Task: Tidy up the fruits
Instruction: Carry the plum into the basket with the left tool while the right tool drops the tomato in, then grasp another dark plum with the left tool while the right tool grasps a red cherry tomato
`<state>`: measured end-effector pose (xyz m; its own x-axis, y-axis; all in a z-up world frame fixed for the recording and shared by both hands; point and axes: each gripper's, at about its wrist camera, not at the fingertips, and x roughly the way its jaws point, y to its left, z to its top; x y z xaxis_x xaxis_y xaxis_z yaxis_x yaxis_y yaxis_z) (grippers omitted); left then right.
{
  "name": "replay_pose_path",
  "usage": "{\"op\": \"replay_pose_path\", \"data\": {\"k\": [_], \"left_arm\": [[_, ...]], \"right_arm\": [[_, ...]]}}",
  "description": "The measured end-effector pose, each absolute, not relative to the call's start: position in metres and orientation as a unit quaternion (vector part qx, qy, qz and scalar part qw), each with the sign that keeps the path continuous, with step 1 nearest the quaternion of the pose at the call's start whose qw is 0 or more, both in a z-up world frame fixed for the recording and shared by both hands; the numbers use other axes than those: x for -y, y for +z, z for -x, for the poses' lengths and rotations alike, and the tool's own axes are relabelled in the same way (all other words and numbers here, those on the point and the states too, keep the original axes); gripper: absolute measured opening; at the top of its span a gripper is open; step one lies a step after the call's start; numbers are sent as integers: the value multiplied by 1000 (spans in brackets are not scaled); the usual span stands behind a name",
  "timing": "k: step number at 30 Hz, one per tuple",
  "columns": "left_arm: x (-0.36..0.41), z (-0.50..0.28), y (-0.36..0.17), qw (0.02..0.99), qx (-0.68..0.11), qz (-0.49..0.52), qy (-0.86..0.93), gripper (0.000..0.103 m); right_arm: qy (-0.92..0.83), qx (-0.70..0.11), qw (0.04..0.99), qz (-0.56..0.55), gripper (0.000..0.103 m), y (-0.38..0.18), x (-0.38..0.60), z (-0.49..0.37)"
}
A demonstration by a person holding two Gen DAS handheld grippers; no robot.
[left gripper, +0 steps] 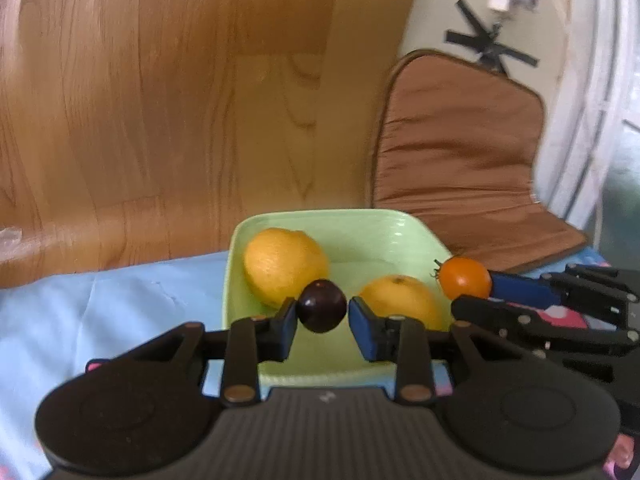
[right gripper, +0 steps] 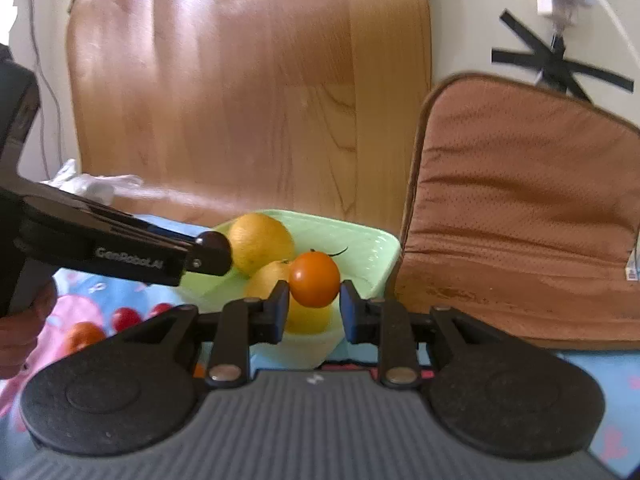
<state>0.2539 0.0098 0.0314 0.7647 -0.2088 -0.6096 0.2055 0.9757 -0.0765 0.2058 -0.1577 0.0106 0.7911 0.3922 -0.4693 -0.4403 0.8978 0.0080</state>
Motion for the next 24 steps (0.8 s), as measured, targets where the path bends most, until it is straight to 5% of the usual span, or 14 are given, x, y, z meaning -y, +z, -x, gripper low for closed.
{"op": "replay_pose_path", "data": {"k": [4, 24], "left_arm": [[-9, -260, 21, 939, -328, -8, -100, 49], [-65, -102, 15, 944, -302, 54, -121, 49]], "right_arm": [[204, -237, 949, 47, 42, 3, 154, -220], [292, -263, 919, 26, 40, -4, 156, -98]]}}
